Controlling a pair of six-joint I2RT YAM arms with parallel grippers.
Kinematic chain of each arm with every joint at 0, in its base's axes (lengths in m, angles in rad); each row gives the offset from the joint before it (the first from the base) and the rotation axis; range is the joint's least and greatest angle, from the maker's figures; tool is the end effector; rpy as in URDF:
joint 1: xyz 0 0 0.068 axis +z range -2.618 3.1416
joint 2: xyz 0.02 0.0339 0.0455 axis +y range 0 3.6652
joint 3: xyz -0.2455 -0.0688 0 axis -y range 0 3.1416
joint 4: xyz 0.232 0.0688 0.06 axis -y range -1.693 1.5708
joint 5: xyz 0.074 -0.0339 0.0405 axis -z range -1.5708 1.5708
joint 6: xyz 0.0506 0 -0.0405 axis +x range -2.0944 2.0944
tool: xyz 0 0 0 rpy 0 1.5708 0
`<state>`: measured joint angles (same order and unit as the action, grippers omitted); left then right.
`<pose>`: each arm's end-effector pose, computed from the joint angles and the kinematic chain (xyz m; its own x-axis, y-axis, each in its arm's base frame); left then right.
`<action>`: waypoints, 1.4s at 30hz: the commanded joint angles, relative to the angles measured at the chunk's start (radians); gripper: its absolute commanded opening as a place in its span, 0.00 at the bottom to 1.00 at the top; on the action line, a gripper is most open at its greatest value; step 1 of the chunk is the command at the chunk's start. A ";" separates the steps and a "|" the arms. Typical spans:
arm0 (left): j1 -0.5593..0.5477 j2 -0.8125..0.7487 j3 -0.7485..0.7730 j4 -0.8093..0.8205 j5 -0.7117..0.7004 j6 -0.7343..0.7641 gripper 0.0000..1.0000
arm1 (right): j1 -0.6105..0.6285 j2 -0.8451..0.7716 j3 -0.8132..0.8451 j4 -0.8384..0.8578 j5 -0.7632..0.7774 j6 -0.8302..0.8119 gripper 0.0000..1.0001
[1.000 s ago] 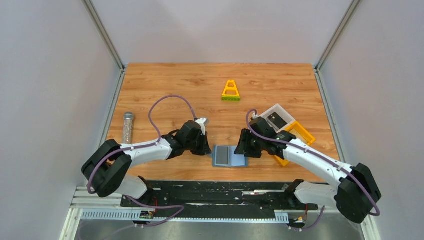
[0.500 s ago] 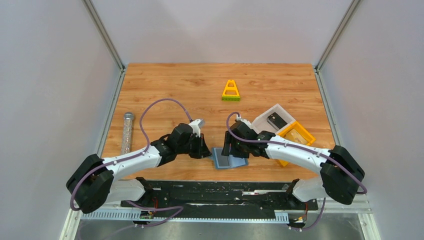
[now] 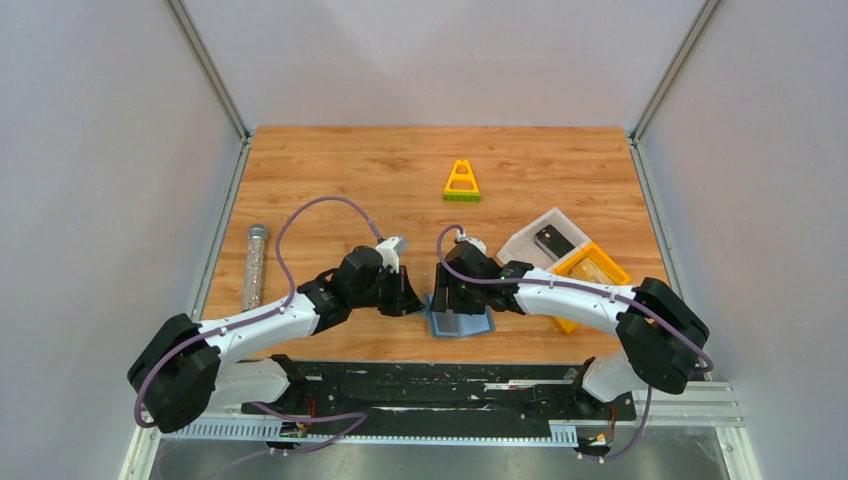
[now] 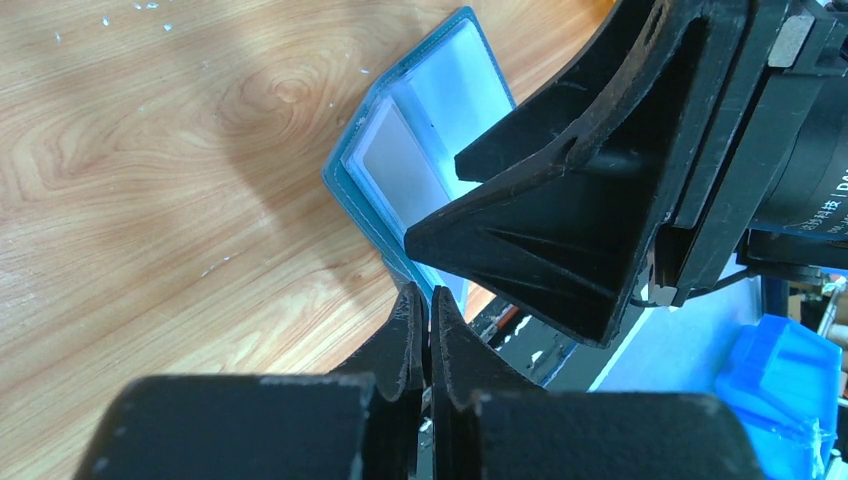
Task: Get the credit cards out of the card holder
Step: Remove the credit card from the card holder.
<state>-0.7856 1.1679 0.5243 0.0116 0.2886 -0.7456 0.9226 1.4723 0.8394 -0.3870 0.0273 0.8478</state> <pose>0.1624 -0.1829 0.1757 -0.8769 -0.0426 -0.4787 0.3340 0.6620 -0.6709 0.1723 0.2253 0.1628 -0.9314 0.0117 -0.3638 -0.1358 0.9162 0.3771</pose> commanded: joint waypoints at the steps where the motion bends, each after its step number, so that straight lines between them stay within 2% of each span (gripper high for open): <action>1: -0.005 -0.027 -0.004 0.030 0.010 -0.008 0.00 | 0.007 0.018 0.023 0.059 -0.011 -0.019 0.60; 5: -0.004 -0.033 -0.003 0.029 0.007 -0.008 0.00 | 0.009 0.028 0.013 0.063 -0.010 -0.017 0.59; 16: -0.004 -0.056 -0.004 0.006 -0.008 -0.004 0.00 | 0.009 0.014 0.005 0.005 0.049 -0.001 0.47; 39: -0.004 -0.054 -0.005 -0.037 -0.047 0.025 0.00 | 0.009 -0.087 -0.010 -0.079 0.122 -0.003 0.47; 40: -0.004 -0.055 -0.004 -0.038 -0.049 0.027 0.00 | -0.022 -0.086 -0.008 -0.080 0.120 -0.005 0.47; 42: -0.004 -0.055 -0.004 -0.040 -0.052 0.029 0.00 | 0.008 -0.086 -0.007 -0.081 0.118 -0.005 0.47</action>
<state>-0.7856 1.1389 0.5182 -0.0280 0.2531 -0.7380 0.9241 1.4063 0.8322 -0.4530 0.1207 0.8478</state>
